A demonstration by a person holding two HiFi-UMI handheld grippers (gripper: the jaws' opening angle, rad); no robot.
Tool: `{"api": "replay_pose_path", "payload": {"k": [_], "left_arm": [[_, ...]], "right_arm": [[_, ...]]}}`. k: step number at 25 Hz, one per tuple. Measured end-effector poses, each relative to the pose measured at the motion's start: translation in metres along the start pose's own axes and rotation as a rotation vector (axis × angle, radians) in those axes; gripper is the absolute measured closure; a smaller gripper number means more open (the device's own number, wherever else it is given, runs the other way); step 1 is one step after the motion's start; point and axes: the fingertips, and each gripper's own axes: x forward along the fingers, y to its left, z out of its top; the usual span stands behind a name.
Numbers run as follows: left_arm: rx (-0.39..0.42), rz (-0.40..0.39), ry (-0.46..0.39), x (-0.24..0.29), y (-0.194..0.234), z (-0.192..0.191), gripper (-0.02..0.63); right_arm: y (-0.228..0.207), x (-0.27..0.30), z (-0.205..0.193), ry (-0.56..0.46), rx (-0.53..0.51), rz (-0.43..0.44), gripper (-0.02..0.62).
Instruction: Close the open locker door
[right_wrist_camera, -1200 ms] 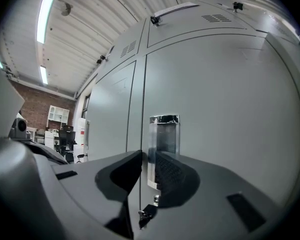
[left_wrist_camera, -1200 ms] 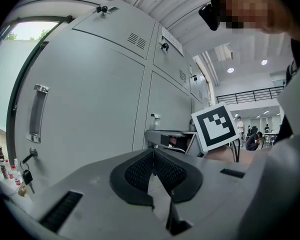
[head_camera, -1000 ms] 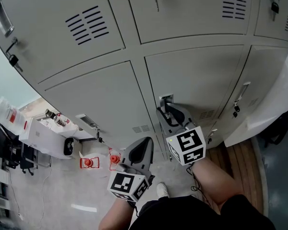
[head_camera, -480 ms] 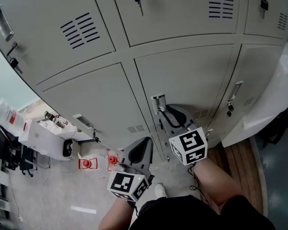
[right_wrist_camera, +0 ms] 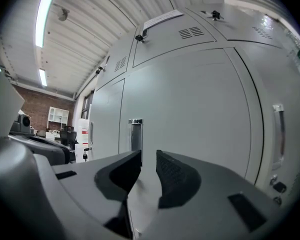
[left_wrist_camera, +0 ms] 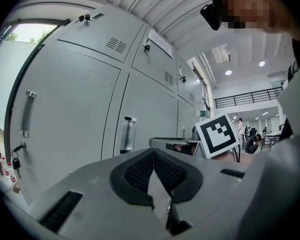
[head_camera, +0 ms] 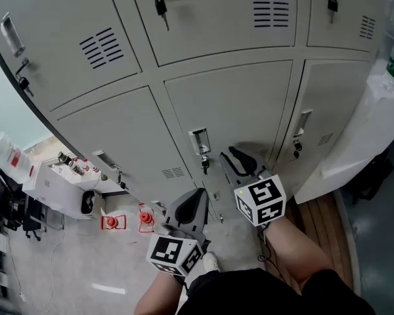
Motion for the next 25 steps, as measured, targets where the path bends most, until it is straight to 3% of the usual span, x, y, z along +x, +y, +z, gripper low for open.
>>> {"api": "replay_pose_path", "payload": {"k": [5, 9, 25], "left_arm": [[-0.004, 0.013, -0.007, -0.004, -0.027, -0.001, 0.589], [0.000, 0.027, -0.013, -0.011, -0.049, -0.002, 0.589], [0.004, 0.092, -0.005, -0.071, -0.129, -0.016, 0.589]], "right_arm": [[-0.007, -0.028, 0.001, -0.002, -0.006, 0.014, 0.463], [-0.008, -0.051, -0.002, 0.003, -0.009, 0.034, 0.541], [0.023, -0.157, -0.012, 0.010, -0.047, 0.131, 0.543]]}}
